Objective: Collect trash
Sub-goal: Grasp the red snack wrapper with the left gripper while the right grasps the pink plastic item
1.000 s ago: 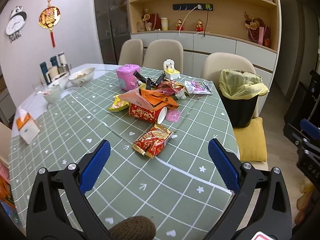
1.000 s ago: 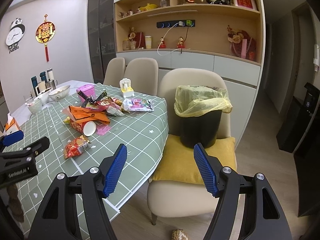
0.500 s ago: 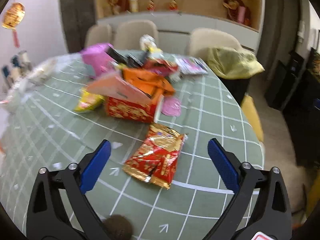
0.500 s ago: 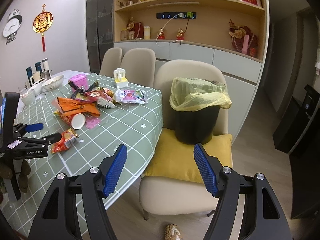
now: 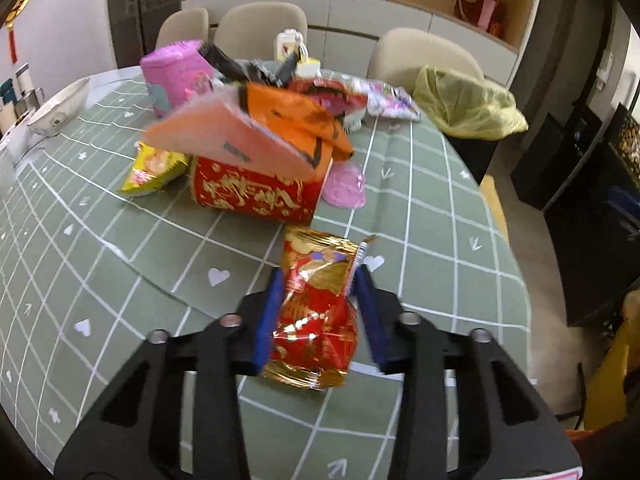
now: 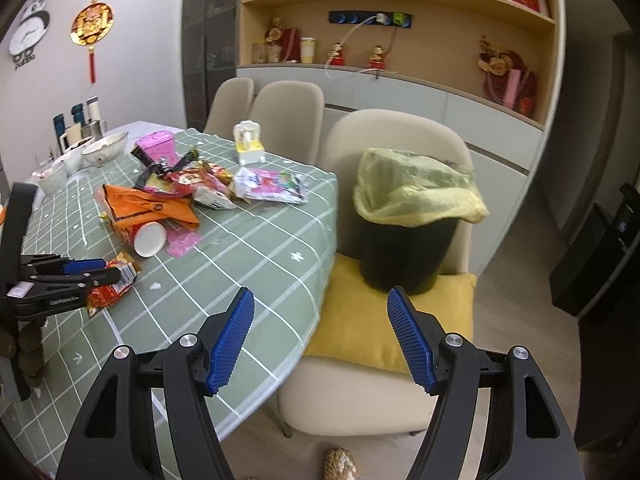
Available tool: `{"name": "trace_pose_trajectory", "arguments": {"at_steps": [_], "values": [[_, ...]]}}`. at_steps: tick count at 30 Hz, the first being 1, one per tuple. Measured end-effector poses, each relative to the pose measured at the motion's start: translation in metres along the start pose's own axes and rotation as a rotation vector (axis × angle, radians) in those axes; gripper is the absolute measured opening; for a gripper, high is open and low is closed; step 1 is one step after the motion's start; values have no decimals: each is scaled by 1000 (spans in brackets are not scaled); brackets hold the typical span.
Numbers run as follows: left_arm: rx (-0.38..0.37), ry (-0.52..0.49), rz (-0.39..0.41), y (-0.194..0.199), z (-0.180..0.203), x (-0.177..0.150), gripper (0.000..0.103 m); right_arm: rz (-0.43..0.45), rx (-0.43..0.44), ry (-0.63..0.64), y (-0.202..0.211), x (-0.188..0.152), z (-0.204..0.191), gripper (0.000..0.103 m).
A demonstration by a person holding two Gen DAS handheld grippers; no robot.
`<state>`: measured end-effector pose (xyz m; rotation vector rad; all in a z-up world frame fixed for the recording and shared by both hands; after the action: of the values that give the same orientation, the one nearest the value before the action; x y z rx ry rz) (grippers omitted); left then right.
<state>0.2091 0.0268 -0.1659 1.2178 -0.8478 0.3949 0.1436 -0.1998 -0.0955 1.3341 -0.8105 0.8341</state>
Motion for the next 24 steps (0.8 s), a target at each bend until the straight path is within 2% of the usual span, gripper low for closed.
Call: {"name": "trace_pose_trajectory", "arguments": {"at_steps": [3,6,9,13,16,24], "values": [[21,35,28,15,-5,9,30,2,78,56,-21,4,-26,66],[58,93,39,26,-14,12,30,-20,212,113,-50,3,-63,65],[99,170,22,32,-25,10,30,-62,346,139,-81,1,-97,56],[183,222,11,40,-39,3,30,-97,445,177,-118,3,-133,55],[217,281,6,49,-48,-3,31,-123,528,226,-137,4,-158,55],[281,357,28,68,-62,-7,31,-193,608,321,-175,2,-190,55]]}}
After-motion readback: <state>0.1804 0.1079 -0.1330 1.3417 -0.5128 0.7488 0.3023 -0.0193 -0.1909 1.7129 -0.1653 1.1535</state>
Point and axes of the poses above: each gripper's, at about its wrist camera, not at the fingertips, and y roughly against the way its jaws point, z to its right, x to its top, the point moved 10 cm from there along -y, roughly the way its jaws point, and after that the axes turned 10 degrees about z, right-handed, at the moved point
